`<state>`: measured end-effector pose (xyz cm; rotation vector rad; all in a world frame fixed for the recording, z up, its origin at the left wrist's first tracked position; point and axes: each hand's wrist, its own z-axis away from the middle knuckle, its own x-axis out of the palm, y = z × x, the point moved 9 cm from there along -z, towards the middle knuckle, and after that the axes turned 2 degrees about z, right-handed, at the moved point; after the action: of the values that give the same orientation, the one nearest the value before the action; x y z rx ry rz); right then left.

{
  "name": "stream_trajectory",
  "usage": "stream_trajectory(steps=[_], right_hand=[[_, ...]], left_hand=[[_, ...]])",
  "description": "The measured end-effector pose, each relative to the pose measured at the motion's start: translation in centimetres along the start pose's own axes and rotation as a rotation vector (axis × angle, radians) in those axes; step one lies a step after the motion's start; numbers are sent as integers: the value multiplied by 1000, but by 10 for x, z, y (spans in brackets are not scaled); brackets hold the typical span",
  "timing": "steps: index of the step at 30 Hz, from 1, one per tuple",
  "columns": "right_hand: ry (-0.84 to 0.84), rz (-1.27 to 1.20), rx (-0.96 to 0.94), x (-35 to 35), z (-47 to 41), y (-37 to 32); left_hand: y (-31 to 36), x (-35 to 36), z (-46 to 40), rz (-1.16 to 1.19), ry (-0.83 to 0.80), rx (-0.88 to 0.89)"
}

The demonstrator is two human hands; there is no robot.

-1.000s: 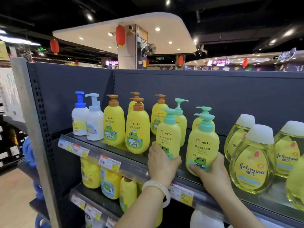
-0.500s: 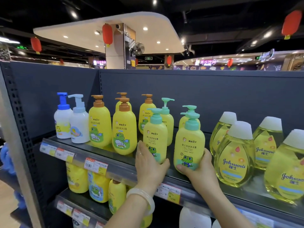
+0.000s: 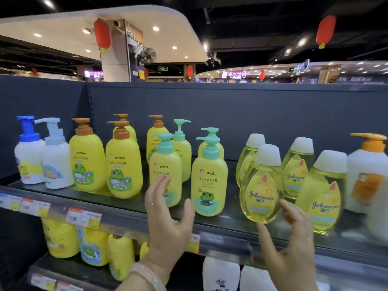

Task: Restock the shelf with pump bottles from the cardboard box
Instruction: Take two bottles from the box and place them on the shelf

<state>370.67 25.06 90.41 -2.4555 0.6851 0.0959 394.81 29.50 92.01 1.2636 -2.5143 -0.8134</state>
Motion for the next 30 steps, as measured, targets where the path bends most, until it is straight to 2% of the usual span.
stream_trajectory(steps=[3, 6, 8, 12, 16, 23, 30], right_hand=[[112, 94, 89, -50, -6, 34], [130, 230, 310, -81, -18, 73], [21, 197, 468, -79, -27, 95], [-107, 110, 544, -60, -37, 107], [-112, 114, 546, -50, -43, 103], [-119, 260, 592, -44, -43, 104], [-117, 250, 579, -46, -41, 103]], left_hand=[[35, 61, 34, 100, -256, 61], [54, 113, 49, 157, -404, -89], [51, 139, 49, 142, -397, -270], [41, 164, 43, 48, -375, -474], [37, 179, 37, 1, -376, -492], [39, 180, 33, -23, -325, -444], [42, 177, 33, -39, -318, -439]])
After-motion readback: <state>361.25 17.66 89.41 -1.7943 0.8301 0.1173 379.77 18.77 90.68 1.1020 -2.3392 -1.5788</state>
